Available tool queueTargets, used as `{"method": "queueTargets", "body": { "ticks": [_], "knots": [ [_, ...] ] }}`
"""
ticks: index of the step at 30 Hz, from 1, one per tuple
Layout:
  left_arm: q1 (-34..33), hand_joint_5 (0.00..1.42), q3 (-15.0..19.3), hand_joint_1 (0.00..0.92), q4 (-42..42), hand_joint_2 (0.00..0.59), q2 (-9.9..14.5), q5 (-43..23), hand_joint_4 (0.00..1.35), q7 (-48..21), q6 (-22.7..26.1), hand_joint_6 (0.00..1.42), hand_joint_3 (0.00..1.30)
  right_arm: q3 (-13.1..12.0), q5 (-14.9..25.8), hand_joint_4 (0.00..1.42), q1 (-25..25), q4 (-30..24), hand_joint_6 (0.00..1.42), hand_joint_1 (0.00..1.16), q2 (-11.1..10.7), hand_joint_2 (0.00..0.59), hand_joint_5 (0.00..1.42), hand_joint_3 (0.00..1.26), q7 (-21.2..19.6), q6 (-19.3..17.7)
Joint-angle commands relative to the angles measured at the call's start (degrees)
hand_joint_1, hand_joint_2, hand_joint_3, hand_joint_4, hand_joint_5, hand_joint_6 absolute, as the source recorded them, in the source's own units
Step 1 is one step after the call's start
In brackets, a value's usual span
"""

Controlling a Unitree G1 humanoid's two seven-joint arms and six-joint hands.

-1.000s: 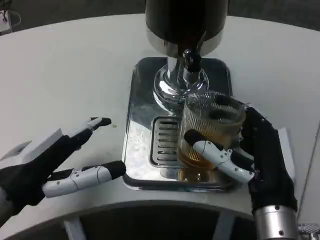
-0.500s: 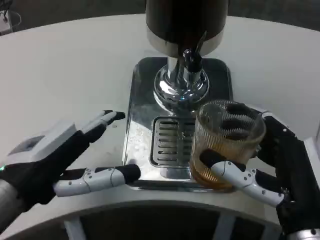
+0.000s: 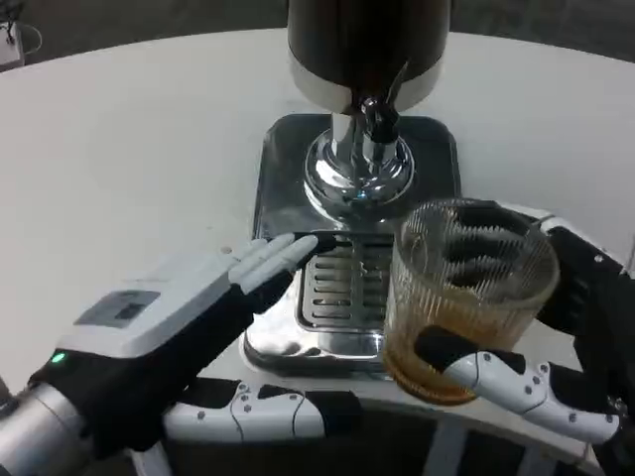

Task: Grasp the cup under the faucet to collect the drink, then remove the cup.

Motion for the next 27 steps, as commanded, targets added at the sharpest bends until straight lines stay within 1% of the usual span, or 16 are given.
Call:
{"method": "queueTargets", "body": {
  "ticks": [1, 6, 11, 15, 20, 27],
  "knots": [
    [2.9, 0.0, -1.1, 0.0, -3.7, 0.07, -0.4, 1.9, 0.0, -1.1, -0.3, 0.1, 0.03, -2.0, 3.0, 1.14, 1.2, -3.9, 1.42, 0.88, -1.9, 0.217, 1.34, 0.93, 2.4, -1.3],
    [5.0, 0.0, -0.8, 0.0, -6.8, 0.065, -1.0, 4.2, 0.0, -1.6, 0.8, 0.07, 0.0, -4.2, 5.0, 1.14, 2.9, -5.6, 1.42, 0.88, -3.7, 0.217, 1.34, 0.93, 4.4, -1.7],
    [6.7, 0.0, -0.2, 0.0, -9.3, 0.064, -1.4, 6.6, 0.0, -2.3, 2.7, 0.04, 0.0, -5.3, 6.1, 1.14, 4.0, -6.7, 1.42, 0.88, -4.6, 0.215, 1.34, 0.93, 5.6, -2.0],
    [7.5, 0.0, -0.1, 0.0, -10.7, 0.064, -1.5, 7.9, 0.0, -3.3, 4.1, 0.02, 0.0, -5.9, 7.1, 1.15, 5.0, -7.6, 1.42, 0.88, -4.8, 0.214, 1.34, 0.93, 6.2, -1.7],
    [8.1, 0.0, 0.4, 0.0, -11.8, 0.064, -1.6, 8.6, 0.0, -4.6, 5.4, 0.01, 0.0, -6.3, 7.4, 1.15, 6.1, -8.2, 1.42, 0.88, -5.0, 0.214, 1.34, 0.93, 6.8, -2.0],
    [9.1, 0.0, 1.2, 0.0, -12.8, 0.063, -1.8, 8.9, 0.0, -5.5, 5.9, 0.0, 0.0, -6.6, 7.7, 1.16, 7.7, -8.7, 1.42, 0.88, -5.1, 0.214, 1.34, 0.93, 7.5, -2.9]
  ]
}}
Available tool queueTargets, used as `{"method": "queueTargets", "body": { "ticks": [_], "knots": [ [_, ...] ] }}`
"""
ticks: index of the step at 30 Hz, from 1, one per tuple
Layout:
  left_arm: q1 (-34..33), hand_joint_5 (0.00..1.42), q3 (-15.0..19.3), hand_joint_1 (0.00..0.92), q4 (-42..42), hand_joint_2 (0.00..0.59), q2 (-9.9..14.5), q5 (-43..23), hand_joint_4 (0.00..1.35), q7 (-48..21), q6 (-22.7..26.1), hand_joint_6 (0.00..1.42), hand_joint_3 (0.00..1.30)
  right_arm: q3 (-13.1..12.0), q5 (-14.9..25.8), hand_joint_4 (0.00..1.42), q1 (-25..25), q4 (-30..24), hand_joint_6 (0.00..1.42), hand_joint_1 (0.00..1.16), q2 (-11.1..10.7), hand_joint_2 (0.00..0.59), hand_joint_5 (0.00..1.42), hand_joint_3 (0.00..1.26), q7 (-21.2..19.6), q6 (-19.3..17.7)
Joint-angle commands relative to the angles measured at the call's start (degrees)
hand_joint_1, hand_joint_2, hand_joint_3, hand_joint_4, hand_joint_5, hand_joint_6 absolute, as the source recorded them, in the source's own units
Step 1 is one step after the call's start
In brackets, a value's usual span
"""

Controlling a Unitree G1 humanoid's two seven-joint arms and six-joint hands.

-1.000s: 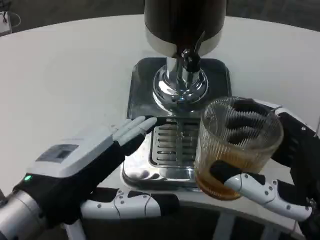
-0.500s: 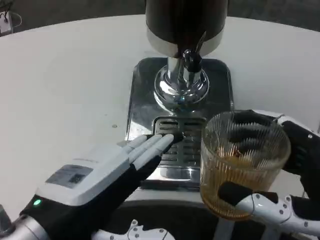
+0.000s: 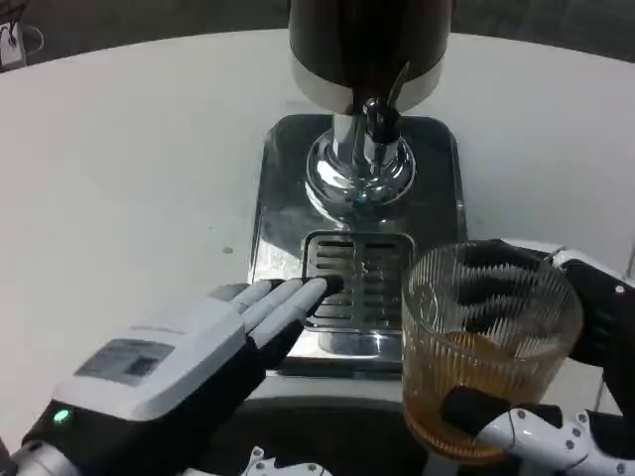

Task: Grasp the cup under the faucet to collect the drink, then remove the cup.

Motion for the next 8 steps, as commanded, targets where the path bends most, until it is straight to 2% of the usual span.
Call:
{"method": "queueTargets", "body": {
  "ticks": [1, 8],
  "knots": [
    [1.2, 0.0, 0.9, 0.0, -1.1, 0.063, -0.2, 0.4, 0.0, -1.2, 0.4, 0.0, 0.0, -0.3, 1.6, 1.16, 0.9, -2.7, 1.42, 0.88, 0.0, 0.214, 1.34, 0.93, 0.4, -2.8],
    [1.5, 0.0, 0.9, 0.0, -1.4, 0.063, -0.4, 0.3, 0.0, -1.5, 0.4, 0.0, 0.0, -0.7, 1.9, 1.16, 1.4, -3.1, 1.42, 0.88, 0.2, 0.214, 1.36, 0.94, 0.8, -3.0]
  ]
}}
